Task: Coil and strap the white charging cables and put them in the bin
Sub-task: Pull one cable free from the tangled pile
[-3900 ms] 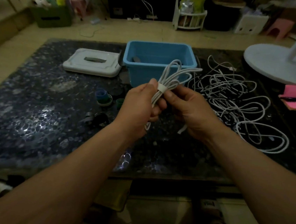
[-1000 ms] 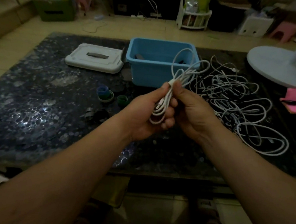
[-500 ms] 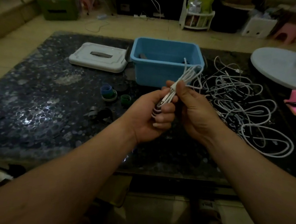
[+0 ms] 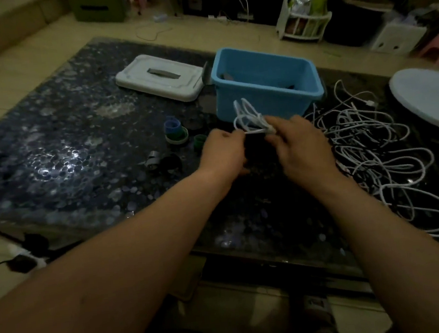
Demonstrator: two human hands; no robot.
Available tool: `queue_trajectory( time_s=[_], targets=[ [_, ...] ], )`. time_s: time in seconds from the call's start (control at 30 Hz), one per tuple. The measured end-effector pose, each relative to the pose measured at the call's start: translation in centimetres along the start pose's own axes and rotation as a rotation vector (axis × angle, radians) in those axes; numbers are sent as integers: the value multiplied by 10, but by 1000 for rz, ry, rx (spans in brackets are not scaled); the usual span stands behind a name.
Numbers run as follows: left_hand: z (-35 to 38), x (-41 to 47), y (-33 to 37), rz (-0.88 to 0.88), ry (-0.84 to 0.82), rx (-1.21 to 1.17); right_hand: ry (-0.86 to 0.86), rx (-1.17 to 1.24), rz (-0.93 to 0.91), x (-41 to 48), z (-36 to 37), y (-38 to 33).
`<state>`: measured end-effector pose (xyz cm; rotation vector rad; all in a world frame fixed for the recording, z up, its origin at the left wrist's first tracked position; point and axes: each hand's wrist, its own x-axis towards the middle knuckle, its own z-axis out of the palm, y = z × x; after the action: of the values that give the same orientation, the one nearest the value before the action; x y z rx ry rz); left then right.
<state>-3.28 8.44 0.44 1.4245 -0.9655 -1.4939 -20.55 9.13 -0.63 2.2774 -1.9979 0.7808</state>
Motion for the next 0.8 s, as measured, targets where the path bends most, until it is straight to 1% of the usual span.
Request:
queue_trajectory(
  time_s=[0.07,0.13,0.2,0.23,0.3,0.33,0.37,0.4,0.5,0.53,0.7,0.8],
  targets=[
    [-9,10,3,31,156,-9,-18,-185,-41,3,16,0],
    [-13,11,6,110,267,37,-57,-259,-61,2,35,-2],
    [-15,10,9,220,360,68,-91,-242,-25,2,46,-2],
    [-15,12,8,268,399,78,-81,-226,1,4,49,-2],
    [-16,16,7,310,437,70,14,-222,10,9,49,-1],
    [-17,17,6,307,433,67,69,-229,18,13,50,0],
    [-16,19,5,296,417,66,88,-243,29,15,51,3],
    [-16,18,4,277,393,61,61,-262,36,17,53,6],
    [-13,17,0,235,358,73,-123,-314,77,12,63,15],
    [-12,16,-1,224,354,74,-133,-314,85,11,62,15],
    [-8,17,3,226,319,112,-19,-231,68,14,41,5],
    [-3,15,5,220,245,156,-14,-134,68,11,20,7]
  ],
)
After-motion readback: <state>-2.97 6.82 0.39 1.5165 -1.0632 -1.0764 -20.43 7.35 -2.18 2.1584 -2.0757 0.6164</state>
